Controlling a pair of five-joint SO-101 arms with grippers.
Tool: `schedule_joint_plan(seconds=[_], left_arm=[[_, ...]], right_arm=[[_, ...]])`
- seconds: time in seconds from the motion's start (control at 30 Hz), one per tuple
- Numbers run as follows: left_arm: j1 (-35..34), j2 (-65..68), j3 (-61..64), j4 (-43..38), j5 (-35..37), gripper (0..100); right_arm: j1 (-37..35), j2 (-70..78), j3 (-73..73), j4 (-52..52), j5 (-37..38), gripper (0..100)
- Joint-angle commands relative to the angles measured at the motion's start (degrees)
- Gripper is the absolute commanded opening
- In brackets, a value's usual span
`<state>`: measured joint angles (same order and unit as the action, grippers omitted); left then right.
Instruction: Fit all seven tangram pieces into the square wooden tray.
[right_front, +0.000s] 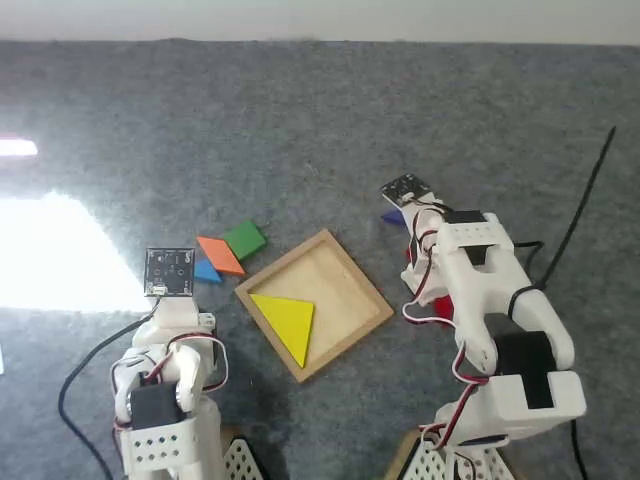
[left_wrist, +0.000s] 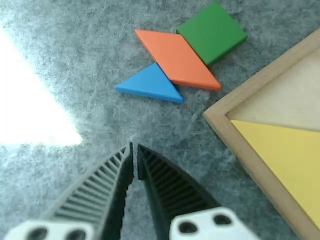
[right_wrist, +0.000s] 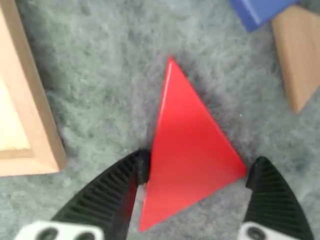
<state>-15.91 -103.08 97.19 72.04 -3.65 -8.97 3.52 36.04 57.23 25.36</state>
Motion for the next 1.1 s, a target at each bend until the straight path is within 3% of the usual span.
schedule_joint_plan(seconds=[0.0, 0.23, 0.47, 0.93, 1.07], left_arm=[[-0.35, -1.05, -0.75, 0.18, 0.09, 1], [-0.35, -1.05, -0.75, 0.18, 0.09, 1], [-0.35, -1.05, -0.75, 0.18, 0.09, 1], [-0.35, -1.05, -0.75, 0.18, 0.09, 1], [-0.26, -1.05, -0.75, 0.18, 0.09, 1]], right_arm=[[-0.13, 0.31, -2.02, 1.10, -1.41, 30.6], [-0.22, 0.22, -2.20, 1.10, -1.49, 18.6], [-0.13, -0.66, -2.20, 1.19, -1.49, 18.4], [-1.54, -17.89, -1.85, 7.60, -2.90, 18.8], [-3.91, -17.80, -1.85, 6.64, 7.74, 18.8]])
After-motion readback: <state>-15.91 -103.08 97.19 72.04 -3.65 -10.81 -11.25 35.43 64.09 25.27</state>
